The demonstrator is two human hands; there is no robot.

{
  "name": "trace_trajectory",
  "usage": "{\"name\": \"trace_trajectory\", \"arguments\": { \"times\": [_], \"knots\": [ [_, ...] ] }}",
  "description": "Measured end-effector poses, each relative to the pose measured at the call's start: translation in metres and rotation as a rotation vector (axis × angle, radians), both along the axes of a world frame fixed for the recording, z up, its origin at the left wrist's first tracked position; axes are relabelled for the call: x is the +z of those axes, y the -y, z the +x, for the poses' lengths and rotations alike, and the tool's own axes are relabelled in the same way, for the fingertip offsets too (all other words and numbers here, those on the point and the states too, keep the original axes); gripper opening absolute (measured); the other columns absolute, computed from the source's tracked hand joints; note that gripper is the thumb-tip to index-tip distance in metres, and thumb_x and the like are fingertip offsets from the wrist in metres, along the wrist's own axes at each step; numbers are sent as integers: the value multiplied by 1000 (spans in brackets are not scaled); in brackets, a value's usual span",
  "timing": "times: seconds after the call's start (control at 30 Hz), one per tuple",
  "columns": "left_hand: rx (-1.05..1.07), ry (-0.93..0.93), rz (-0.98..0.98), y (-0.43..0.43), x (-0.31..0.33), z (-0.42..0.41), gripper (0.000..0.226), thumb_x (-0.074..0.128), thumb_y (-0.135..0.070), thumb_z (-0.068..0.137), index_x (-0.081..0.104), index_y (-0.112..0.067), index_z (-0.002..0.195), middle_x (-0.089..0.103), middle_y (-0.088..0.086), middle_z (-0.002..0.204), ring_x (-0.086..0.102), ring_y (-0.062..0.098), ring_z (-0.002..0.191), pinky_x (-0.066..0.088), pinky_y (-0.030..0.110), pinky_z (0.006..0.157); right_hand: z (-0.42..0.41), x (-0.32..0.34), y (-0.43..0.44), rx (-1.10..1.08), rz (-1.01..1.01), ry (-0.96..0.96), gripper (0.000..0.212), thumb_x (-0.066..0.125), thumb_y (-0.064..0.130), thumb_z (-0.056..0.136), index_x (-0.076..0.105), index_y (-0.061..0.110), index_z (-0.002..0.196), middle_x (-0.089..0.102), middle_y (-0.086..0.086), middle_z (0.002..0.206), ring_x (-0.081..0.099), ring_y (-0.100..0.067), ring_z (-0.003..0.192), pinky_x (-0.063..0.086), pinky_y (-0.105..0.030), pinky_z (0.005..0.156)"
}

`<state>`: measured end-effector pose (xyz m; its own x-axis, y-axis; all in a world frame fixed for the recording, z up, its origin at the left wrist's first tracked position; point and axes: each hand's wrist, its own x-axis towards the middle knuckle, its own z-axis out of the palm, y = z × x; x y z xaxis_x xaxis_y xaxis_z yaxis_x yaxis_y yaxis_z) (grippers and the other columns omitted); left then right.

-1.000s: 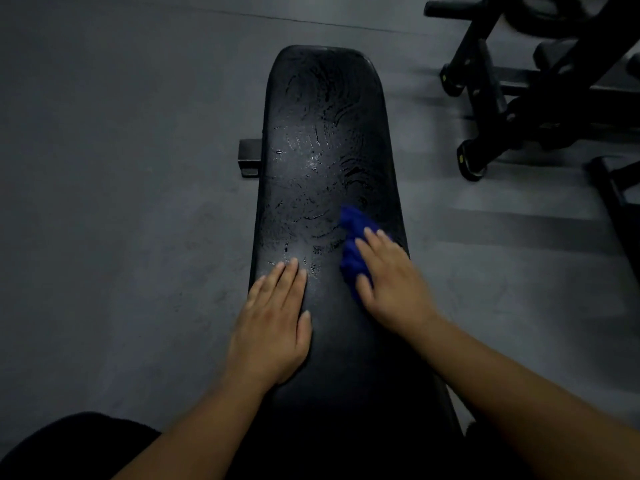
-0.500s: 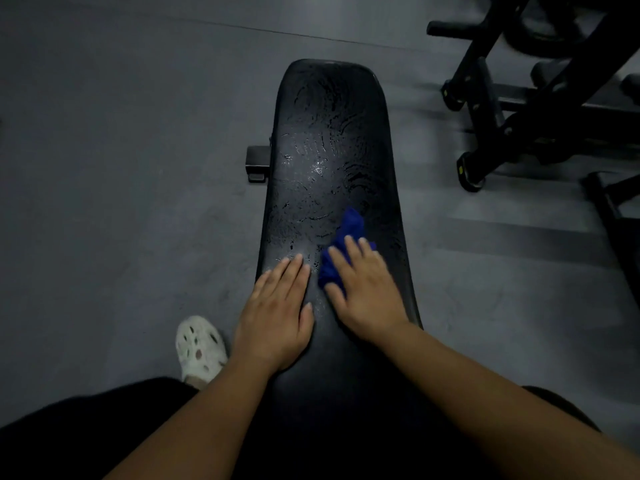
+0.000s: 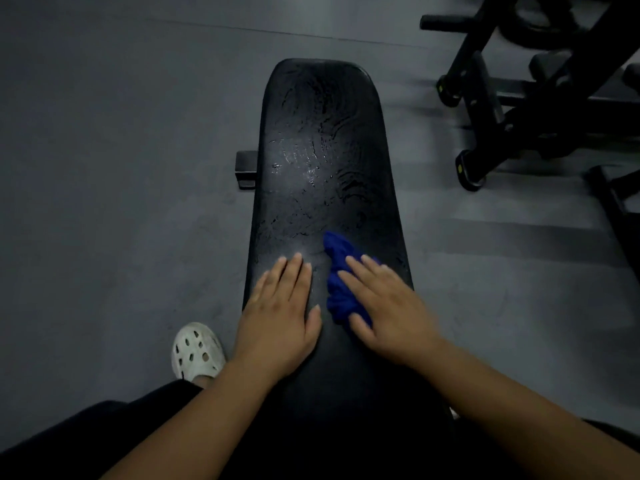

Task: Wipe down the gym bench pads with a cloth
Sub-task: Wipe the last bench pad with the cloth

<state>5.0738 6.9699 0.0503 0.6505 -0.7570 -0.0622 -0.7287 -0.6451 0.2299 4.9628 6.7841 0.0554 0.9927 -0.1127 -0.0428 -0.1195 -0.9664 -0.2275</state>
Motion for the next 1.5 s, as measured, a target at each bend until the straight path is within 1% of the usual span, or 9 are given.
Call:
{"name": "trace_trajectory", "arguments": {
  "times": [0.13, 0.4, 0.57, 0.77, 0.83, 0.93, 1.1, 1.27, 1.5],
  "knots": [
    [52, 24, 13, 54, -4, 54, 71, 25, -50, 97, 22, -14, 158, 13, 6, 167, 9, 22, 154, 6, 37, 123, 74, -3, 35, -318, 59, 30, 70, 34, 44, 86, 45, 13, 148, 36, -13, 157, 28, -33, 147, 22, -45, 121],
    [32, -5, 44, 57, -2, 58, 68, 32, -45, 98, 31, -6, 155, 23, 12, 164, 18, 27, 152, 23, 47, 122, 36, -4, 51, 183, 17, -47, 71, 48, 41, 79, 49, 13, 145, 38, -11, 156, 33, -30, 145, 28, -45, 119],
    [44, -19, 27, 57, 0, 58, 65, 30, -43, 99, 32, -9, 154, 25, 10, 164, 19, 25, 152, 21, 45, 123, 82, 8, 45, -294, 88, -44, 71, 36, 43, 87, 40, 11, 150, 32, -12, 159, 24, -32, 149, 22, -46, 122],
    [-1, -104, -81, 42, 3, 60, 62, 23, -32, 97, 35, -8, 153, 27, 10, 163, 22, 25, 151, 19, 42, 124, 17, 5, 0, 174, 10, -85, 67, 44, 44, 90, 43, 14, 149, 33, -7, 159, 27, -26, 148, 21, -41, 121],
    [30, -134, -141, 30, 9, 51, 58, 32, -24, 97, 35, -10, 154, 27, 8, 163, 23, 24, 151, 18, 39, 124, 25, 6, 11, 63, -13, -71, 68, 40, 44, 88, 43, 15, 149, 33, -6, 159, 29, -27, 148, 18, -40, 120],
    [44, -169, -187, 17, 20, 27, 63, 38, -16, 93, 31, -11, 156, 21, 5, 165, 19, 20, 152, 15, 36, 125, 56, 11, -15, -193, 148, -41, 76, 33, 44, 86, 30, 12, 155, 26, -10, 162, 18, -27, 151, 12, -44, 124],
    [186, -288, -265, -7, 35, 22, 65, 38, -13, 95, 22, -17, 158, 11, -4, 167, 6, 10, 153, 11, 32, 125, 50, 32, -37, -210, 645, -8, 71, 42, 32, 93, 16, 24, 158, 29, 2, 161, 26, -11, 147, 26, -34, 120],
    [-72, -78, 2, 18, 22, -8, 69, 27, -64, 95, 31, -31, 155, 17, -2, 166, 12, 26, 153, 13, 51, 123, 18, 2, 11, -317, 133, 22, 63, 32, 41, 95, 44, 9, 148, 35, -11, 158, 30, -29, 146, 29, -50, 118],
    [-178, -31, 77, -30, 9, -14, 63, 42, -58, 95, 40, -30, 151, 31, 4, 162, 27, 35, 149, 34, 56, 114, 21, -5, 10, -317, 57, 76, 61, 34, 37, 94, 46, 9, 146, 37, -11, 157, 31, -29, 146, 24, -43, 118]
  ]
}}
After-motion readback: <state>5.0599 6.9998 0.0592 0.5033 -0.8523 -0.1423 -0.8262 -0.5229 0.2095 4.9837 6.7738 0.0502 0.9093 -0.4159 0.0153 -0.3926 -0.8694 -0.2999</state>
